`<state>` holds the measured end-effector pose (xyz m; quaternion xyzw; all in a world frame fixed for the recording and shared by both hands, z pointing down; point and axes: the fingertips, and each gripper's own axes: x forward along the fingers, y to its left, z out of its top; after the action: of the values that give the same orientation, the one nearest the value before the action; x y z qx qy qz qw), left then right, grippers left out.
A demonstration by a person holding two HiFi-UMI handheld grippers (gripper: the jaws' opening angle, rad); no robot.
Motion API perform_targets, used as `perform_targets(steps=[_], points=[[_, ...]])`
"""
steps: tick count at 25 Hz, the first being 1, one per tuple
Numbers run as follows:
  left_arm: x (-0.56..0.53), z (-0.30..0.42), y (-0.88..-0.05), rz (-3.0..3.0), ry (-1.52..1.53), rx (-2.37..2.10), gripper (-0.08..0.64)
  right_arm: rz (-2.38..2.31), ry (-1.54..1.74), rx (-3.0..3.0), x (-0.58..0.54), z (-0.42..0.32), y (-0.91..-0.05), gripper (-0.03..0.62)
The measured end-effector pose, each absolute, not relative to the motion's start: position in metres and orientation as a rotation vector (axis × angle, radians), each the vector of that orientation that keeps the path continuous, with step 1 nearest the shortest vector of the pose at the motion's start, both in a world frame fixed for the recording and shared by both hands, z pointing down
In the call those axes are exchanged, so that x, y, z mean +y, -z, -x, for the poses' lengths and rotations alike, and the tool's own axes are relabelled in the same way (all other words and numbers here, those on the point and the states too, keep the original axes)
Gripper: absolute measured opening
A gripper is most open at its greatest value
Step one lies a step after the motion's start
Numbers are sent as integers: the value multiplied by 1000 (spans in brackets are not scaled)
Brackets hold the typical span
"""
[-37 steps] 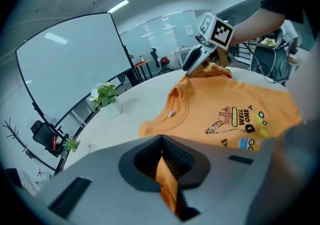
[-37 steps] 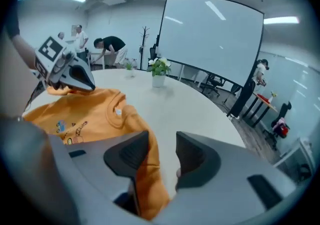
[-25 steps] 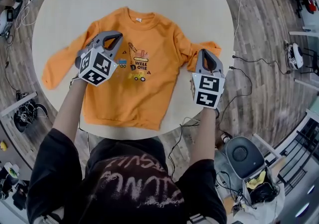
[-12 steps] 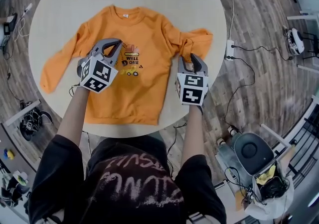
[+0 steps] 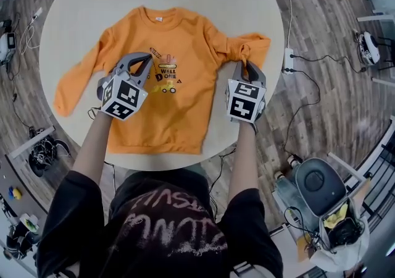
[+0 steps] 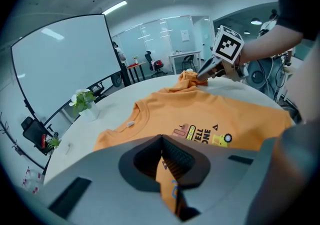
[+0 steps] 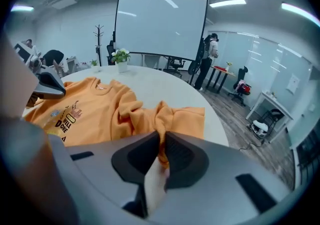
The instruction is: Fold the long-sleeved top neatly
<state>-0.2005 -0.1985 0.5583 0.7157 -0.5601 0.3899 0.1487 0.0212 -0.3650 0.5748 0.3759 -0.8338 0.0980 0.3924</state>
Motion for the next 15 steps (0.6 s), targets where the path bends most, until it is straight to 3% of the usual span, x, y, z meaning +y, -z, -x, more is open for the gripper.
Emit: perform_targets(steps=[15], points=[[-190,172,-541,-2087,-1055,-1624,8,-1212,-258,-2077,-445,-142,-485,38]])
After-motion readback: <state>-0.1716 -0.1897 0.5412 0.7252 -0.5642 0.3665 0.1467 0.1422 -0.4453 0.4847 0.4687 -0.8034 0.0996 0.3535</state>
